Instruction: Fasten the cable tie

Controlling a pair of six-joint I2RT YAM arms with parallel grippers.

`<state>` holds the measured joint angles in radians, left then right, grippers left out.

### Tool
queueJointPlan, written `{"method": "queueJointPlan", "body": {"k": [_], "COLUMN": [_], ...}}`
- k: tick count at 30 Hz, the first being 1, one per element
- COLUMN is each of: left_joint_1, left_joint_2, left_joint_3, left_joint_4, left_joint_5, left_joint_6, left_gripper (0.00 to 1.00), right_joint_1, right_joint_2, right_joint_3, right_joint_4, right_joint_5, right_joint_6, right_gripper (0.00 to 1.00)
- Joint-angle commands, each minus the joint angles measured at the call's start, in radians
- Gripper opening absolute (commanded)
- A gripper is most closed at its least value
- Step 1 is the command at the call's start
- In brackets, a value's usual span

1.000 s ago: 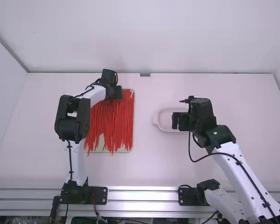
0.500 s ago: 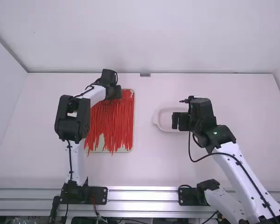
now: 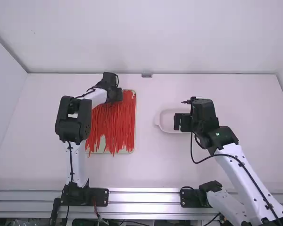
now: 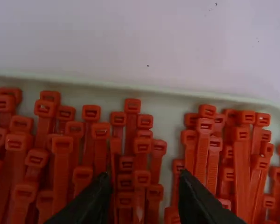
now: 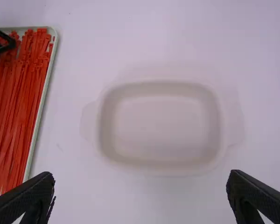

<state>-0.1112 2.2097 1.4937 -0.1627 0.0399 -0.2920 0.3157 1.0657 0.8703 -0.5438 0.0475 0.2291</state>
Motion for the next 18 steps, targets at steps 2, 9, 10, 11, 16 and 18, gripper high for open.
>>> {"method": "queueJointPlan", "body": {"k": [2,9,10,11,16,18], "left_joint_1": [0.009,0.008,0.008,0.009,0.011,0.016], "left_joint_2": [0.015,0.015,0.015,0.015,0.015,0.015], "left_joint_3": [-0.009,-0.009,-0.010,-0.010,-0.010,-0.010], "left_joint_4": [0.002,0.006,0.006,0.007,0.006,0.006], "left_joint_5": [-0.008,-0.008,-0.008,-0.008,-0.008,-0.013], "left_joint_6": [-0.007,-0.006,-0.007,-0.007,-0.007,-0.008], "left_gripper": [0.37,0.26,0.26,0.25,0.18,0.15], "right_joint_1": [-0.002,-0.002,-0.002,-0.002,-0.002,-0.002], "right_joint_2": [0.008,0.008,0.008,0.008,0.008,0.008], "right_joint_3": [0.032,0.032,0.032,0.032,0.032,0.032], "right_joint_4": [-0.003,-0.003,-0.002,-0.002,0.001,0.002], "right_joint_5": [0.006,0.006,0.006,0.005,0.005,0.006], "right_joint_6": [0.002,0.002,0.002,0.002,0.002,0.002], "right_gripper": [0.98,0.98,0.98,0.98,0.98,0.98]}}
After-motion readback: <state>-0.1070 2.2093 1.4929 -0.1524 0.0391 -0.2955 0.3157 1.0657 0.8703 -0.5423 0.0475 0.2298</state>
